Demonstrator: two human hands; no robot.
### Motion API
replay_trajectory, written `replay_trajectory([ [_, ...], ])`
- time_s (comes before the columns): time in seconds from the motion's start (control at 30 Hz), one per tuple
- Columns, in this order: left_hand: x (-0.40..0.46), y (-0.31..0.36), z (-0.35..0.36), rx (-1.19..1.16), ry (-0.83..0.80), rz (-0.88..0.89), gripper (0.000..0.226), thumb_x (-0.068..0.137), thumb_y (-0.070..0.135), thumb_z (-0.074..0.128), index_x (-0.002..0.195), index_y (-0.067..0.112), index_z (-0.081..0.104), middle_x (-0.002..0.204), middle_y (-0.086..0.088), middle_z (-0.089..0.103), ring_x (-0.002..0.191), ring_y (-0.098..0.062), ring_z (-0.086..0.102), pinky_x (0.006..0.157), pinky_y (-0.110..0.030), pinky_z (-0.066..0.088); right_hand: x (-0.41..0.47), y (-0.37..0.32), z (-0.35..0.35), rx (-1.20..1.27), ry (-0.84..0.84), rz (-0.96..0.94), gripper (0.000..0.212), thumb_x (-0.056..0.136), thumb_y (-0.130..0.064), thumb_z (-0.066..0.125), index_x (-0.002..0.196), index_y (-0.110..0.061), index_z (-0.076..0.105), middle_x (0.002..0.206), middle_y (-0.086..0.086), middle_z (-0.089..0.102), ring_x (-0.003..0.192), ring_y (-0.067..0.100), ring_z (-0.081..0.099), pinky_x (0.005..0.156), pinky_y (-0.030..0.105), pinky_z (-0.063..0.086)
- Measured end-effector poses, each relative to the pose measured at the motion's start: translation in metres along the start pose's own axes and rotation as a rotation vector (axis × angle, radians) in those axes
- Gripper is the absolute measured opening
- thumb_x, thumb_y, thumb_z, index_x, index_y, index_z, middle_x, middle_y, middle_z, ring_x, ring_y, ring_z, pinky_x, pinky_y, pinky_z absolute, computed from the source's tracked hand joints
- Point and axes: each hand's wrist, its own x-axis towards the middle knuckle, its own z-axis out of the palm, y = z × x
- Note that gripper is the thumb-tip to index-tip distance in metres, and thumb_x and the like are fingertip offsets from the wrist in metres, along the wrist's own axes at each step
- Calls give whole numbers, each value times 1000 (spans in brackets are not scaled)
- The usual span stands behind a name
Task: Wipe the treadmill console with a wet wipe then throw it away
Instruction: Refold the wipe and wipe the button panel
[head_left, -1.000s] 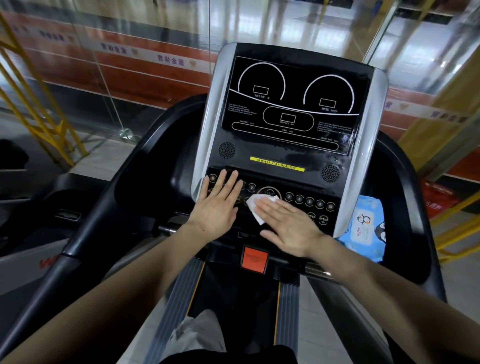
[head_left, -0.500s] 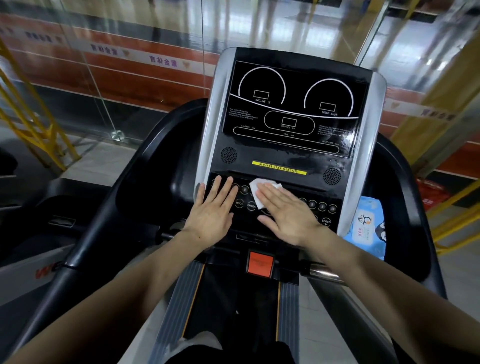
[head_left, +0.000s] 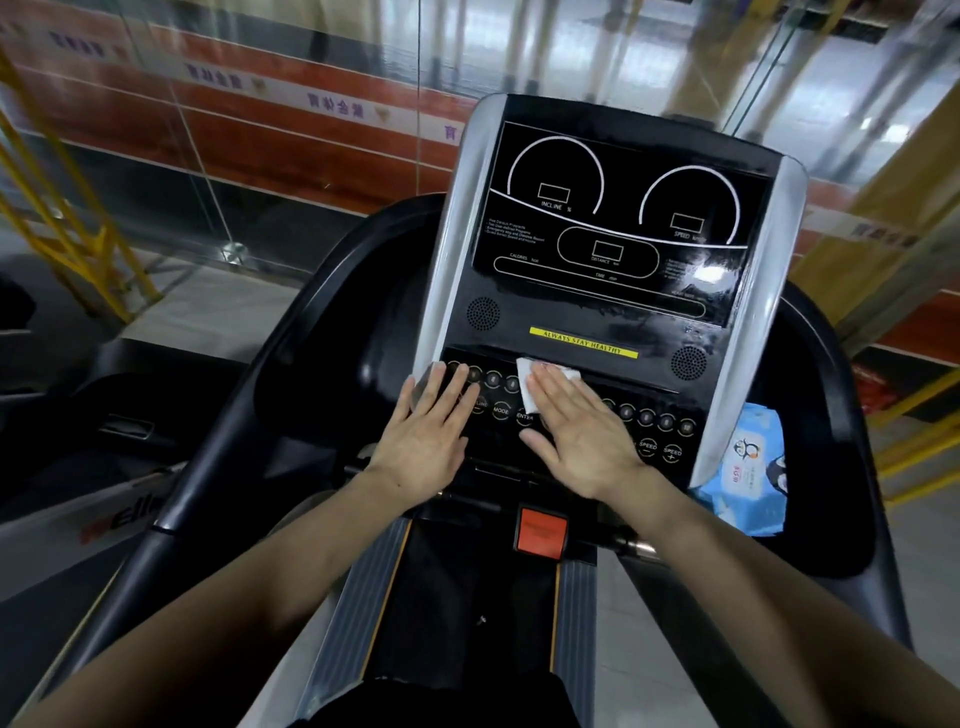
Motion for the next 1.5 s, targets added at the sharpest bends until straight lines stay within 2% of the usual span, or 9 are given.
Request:
replay_trajectory([
  [0.17,-8,-4,4,12,8,27,74,105,38,43,166,16,6,175,-9,-7,160,-34,-12,130,-57,2,-22,-27,27,16,-70,-113,78,108,-63,16,168,-15,3,176,1,-5,161,11,-13,132,41,2],
  [0.3,-9,-8,5,1,-19,17,73,107,38,39,166,17,1,174,-8,-14,159,-33,-17,130,-57,-1,-18,-14,18,-36,-44,-164,76,108,-63,17,168,-17,9,176,-1,1,162,10,-7,131,38,3],
  [0.5,-11,-11,-2,-25,-23,3,72,108,38,38,166,17,1,174,-8,-16,159,-32,-18,130,-57,1,6,-19,-1,23,-25,5,77,106,-64,13,168,-19,1,175,-3,-10,161,9,-14,133,37,-1],
  [0.7,-7,-16,-6,-46,-44,-12,73,108,37,37,166,16,-2,173,-7,-20,158,-30,-21,130,-55,-3,-13,-34,21,-16,-61,-188,74,108,-61,20,167,-17,15,176,0,6,162,11,-3,131,39,7],
  [0.97,-3,-34,-6,-106,-48,-79,74,109,37,36,166,16,-5,173,-5,-20,158,-27,-23,130,-54,-2,16,-31,1,-10,5,4,77,107,-63,15,168,-16,4,175,-2,-6,161,11,-12,133,39,3],
  [1.2,-4,-41,-1,-106,-63,-73,75,109,38,35,165,12,-7,172,-3,-22,159,-24,-21,131,-51,1,3,-36,22,-74,-37,-207,74,109,-61,25,168,-17,14,176,0,5,162,12,-2,131,41,11],
  [1.27,-4,-42,0,-101,-59,-61,75,109,38,35,165,12,-8,172,-3,-21,159,-24,-21,131,-49,1,15,-28,6,-71,-19,-128,75,108,-62,21,168,-18,11,176,-1,2,162,12,-3,132,41,12],
  [1.37,-5,-44,1,-118,-49,-57,75,109,37,36,165,12,-6,173,-3,-20,159,-23,-20,131,-48,0,27,-40,1,-21,-2,20,77,108,-63,18,168,-17,3,175,-2,-7,161,11,-12,133,40,4],
  [1.5,-5,-49,2,-124,-44,-37,72,109,36,34,165,12,-6,172,-2,-20,159,-23,-20,131,-48,0,7,-60,30,-72,-56,-167,76,109,-61,23,168,-14,9,176,2,-1,162,13,-8,131,44,14],
])
